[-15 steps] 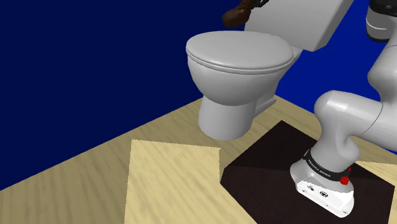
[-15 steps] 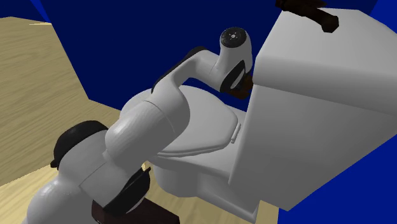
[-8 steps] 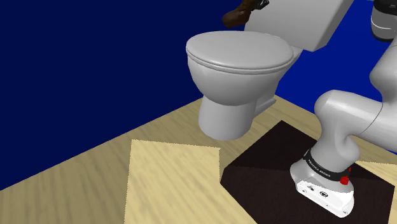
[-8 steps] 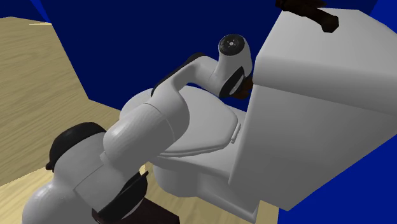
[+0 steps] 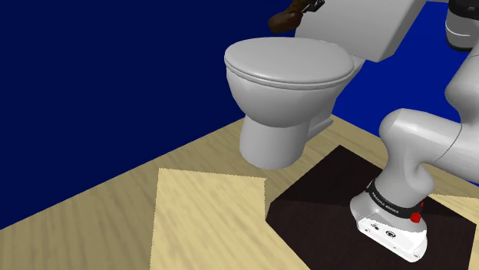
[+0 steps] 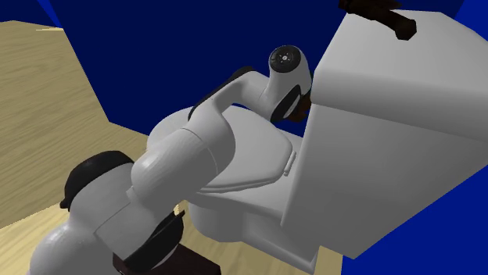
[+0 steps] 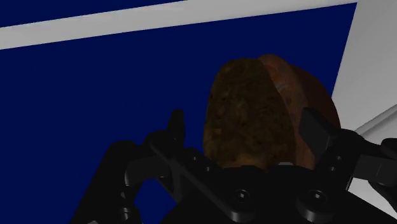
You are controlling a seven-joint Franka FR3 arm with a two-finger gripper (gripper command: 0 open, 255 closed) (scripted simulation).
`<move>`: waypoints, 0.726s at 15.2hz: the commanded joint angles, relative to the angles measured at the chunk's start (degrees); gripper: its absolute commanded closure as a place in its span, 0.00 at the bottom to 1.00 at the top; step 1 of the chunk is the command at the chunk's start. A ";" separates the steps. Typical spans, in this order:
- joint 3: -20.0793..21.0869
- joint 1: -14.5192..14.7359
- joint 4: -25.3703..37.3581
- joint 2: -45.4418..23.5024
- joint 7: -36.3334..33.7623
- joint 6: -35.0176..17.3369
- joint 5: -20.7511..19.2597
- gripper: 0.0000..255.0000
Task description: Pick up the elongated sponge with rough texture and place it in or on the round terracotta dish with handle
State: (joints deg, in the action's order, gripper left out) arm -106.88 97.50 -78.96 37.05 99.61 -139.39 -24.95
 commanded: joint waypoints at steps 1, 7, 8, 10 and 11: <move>-0.69 0.66 0.30 0.81 0.32 5.63 -0.18 0.00; 5.67 -7.81 -2.94 -4.45 1.57 8.25 4.57 0.00; 5.67 -7.81 -2.94 -4.45 1.57 8.25 4.57 0.00; 5.67 -7.81 -2.94 -4.45 1.57 8.25 4.56 0.00; 5.67 -7.81 -2.94 -4.45 1.57 8.25 4.56 0.00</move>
State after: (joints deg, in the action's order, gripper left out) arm -101.27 89.77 -81.86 32.63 101.16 -131.17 -20.42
